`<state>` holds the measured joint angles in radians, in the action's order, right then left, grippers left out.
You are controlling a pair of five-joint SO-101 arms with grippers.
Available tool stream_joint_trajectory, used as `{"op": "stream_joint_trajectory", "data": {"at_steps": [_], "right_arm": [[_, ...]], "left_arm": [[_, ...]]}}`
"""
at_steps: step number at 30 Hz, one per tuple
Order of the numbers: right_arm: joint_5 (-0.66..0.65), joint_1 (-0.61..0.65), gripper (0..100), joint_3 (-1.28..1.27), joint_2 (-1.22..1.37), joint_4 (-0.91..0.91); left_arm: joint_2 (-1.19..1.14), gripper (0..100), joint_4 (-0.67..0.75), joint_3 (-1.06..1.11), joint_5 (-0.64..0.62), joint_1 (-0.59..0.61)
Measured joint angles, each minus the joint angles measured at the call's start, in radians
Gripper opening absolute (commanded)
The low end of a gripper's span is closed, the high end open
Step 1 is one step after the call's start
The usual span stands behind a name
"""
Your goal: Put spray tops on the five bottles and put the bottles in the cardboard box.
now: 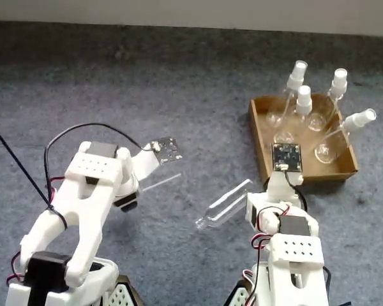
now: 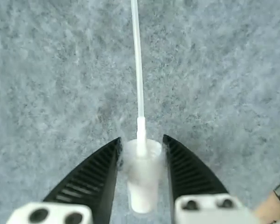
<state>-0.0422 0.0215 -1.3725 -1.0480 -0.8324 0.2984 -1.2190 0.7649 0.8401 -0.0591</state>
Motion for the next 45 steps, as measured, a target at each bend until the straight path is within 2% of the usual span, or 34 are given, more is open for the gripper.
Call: {"op": "stream_joint_trajectory", "data": {"at_steps": [4, 9, 16, 22, 25, 30, 39, 41, 45], "right_arm": [[0.000, 0.000, 0.5, 0.000, 0.000, 0.000], [0.000, 0.000, 0.5, 0.000, 0.000, 0.000], [0.000, 0.000, 0.5, 0.000, 0.000, 0.000], [0.000, 0.000, 0.5, 0.000, 0.000, 0.000], [0.000, 0.000, 0.5, 0.000, 0.000, 0.000], [0.000, 0.000, 0.5, 0.000, 0.000, 0.000], [0.000, 0.000, 0.5, 0.000, 0.000, 0.000], [0.000, 0.000, 0.5, 0.000, 0.000, 0.000], [0.000, 0.000, 0.5, 0.000, 0.000, 0.000]], "left_arm": [[0.012, 2, 0.086, 0.051, 0.020, 0.002], [0.015, 15, 0.098, 0.051, 0.026, 0.014], [0.017, 15, 0.135, 0.051, 0.028, 0.150], [0.017, 15, 0.123, 0.038, 0.025, 0.178], [0.017, 15, 0.064, -0.017, -0.078, 0.178], [0.017, 15, -0.086, -0.175, -0.350, 0.178], [0.017, 15, -0.290, -0.264, -0.980, 0.178], [0.017, 15, -0.324, -0.264, -1.051, 0.178], [0.017, 14, -0.385, -0.264, -1.085, 0.124]]}}
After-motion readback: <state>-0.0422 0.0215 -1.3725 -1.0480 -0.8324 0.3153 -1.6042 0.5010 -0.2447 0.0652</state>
